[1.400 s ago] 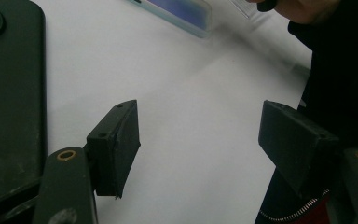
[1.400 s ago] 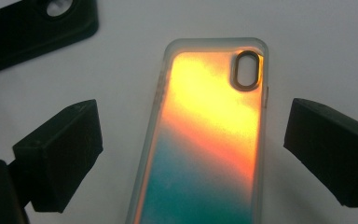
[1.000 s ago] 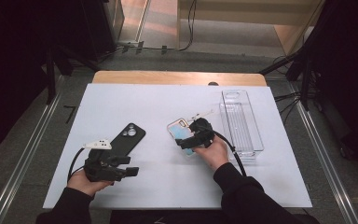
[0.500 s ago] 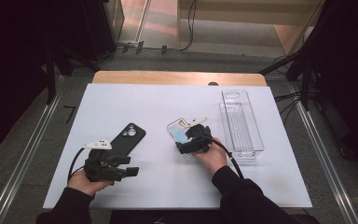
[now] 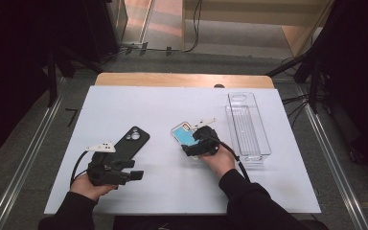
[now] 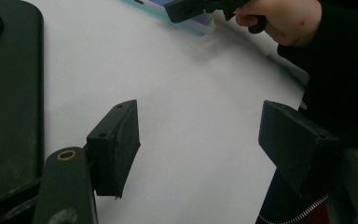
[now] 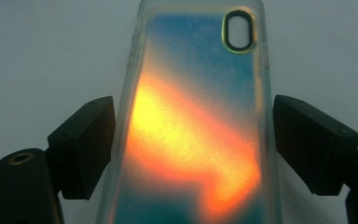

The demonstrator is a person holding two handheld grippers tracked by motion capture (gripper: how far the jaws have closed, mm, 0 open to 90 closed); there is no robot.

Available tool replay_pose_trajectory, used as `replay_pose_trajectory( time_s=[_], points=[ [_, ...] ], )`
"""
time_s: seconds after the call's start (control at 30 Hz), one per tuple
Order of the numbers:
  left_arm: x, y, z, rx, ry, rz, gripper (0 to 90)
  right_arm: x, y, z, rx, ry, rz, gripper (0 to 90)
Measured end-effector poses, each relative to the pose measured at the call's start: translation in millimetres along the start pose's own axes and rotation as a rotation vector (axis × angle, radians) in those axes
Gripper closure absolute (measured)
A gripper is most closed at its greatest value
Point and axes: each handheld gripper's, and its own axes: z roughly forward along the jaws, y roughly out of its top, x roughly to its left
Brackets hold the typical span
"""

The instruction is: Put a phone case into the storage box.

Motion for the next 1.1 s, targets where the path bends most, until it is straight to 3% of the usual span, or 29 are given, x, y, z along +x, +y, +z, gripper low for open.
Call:
replay_pose_trajectory(
  time_s=[0.27,0.63,0.97,1.1],
  points=[
    [4.9,5.8,5.2,0.008,0.006,-0.051,29.3,0.8,10.8,-18.0,-0.038,0.052,0.021,14.5],
    [3.7,24.3,12.9,0.003,0.021,-0.072,29.3,8.3,15.0,-49.0,-0.109,0.142,0.036,14.5],
    [-4.1,49.6,19.1,-0.041,0.019,-0.106,26.0,19.5,7.0,-62.3,-0.122,0.158,0.047,14.5],
    [-5.6,58.8,21.5,-0.051,0.030,-0.126,26.0,25.3,1.0,-62.4,-0.127,0.159,0.079,14.6]
  ],
)
